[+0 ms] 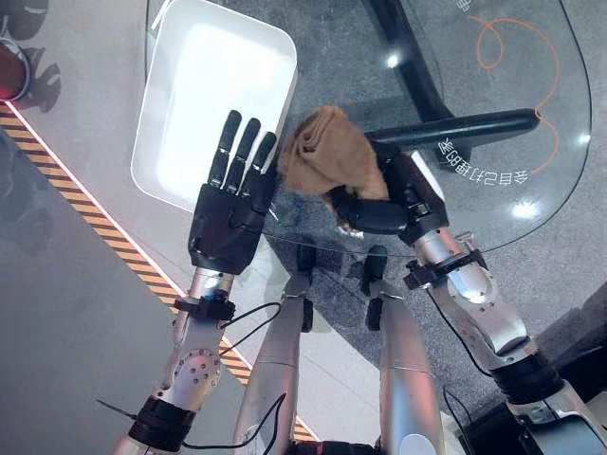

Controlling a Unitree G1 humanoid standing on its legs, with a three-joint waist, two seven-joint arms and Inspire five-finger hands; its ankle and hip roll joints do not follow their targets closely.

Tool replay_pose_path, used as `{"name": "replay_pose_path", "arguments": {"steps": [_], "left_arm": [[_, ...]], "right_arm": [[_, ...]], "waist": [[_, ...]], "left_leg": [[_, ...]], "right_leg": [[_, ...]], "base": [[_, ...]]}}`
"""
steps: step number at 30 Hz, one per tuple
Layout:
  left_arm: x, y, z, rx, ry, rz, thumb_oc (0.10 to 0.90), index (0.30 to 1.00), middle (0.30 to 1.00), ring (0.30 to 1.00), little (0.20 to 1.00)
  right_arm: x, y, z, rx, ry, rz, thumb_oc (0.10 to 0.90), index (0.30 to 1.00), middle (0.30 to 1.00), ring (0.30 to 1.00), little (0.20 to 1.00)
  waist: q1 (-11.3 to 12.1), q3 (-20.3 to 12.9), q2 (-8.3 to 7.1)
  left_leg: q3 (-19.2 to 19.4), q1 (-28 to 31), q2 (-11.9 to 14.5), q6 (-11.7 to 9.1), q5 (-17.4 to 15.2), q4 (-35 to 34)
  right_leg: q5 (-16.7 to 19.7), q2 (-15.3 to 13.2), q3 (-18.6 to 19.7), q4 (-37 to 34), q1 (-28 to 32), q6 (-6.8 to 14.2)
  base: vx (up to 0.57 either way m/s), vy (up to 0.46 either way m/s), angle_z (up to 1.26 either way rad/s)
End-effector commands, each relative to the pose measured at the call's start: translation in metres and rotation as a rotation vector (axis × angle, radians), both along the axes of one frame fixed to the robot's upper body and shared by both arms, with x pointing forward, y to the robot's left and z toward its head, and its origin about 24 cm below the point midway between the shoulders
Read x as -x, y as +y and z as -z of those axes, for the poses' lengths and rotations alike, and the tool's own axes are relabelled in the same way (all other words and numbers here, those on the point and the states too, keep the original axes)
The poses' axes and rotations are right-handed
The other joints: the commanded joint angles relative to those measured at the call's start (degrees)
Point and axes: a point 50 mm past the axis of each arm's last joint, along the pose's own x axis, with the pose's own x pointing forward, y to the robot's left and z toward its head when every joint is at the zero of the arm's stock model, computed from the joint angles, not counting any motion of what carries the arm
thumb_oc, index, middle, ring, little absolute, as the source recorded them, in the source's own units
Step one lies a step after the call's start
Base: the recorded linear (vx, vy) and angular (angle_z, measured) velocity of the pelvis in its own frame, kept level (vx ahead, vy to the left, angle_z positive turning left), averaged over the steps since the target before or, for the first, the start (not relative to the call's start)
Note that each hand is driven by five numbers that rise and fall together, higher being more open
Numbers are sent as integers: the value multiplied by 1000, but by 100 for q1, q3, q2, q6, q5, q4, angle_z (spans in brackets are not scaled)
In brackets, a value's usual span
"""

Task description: Wipe the table with a cloth and put it in the basket.

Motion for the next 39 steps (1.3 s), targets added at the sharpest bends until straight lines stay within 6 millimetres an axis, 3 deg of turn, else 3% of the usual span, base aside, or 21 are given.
{"name": "replay_pose_path", "arguments": {"steps": [1, 15, 30, 39], "left_arm": [[11, -1, -36, -41, -240, 6, 800, 900, 900, 900, 900], [14, -23, -37, -192, -254, 72, 800, 900, 900, 900, 900], [15, -29, -38, -162, -250, 100, 800, 900, 900, 900, 900], [17, -35, -39, -138, -255, 119, 800, 900, 900, 900, 900]], "right_arm": [[44, 30, -76, -133, -395, -253, 100, 300, 300, 300, 200], [47, 35, -75, -149, -377, -259, 100, 300, 300, 300, 200], [43, 47, -59, -34, -317, -249, 100, 300, 300, 300, 200], [49, 65, -48, 79, -271, -363, 100, 300, 300, 300, 200]], "waist": [[19, -154, -11], [-46, -154, 29], [-55, -154, 48], [-29, -154, 59]], "left_leg": [[235, 209, -267, 275, -458, 156], [259, 164, -288, 287, -396, 57], [252, 118, -316, 301, -322, -74], [242, 70, -345, 311, -275, -115]], "right_leg": [[357, 403, -33, -447, 173, 51], [430, 426, 44, -538, 89, 55], [504, 425, 76, -646, 13, 68], [552, 415, 80, -698, -36, 78]], "base": [[-5, 54, -5], [0, 6, 0], [0, 0, 0], [0, 0, 0]]}}
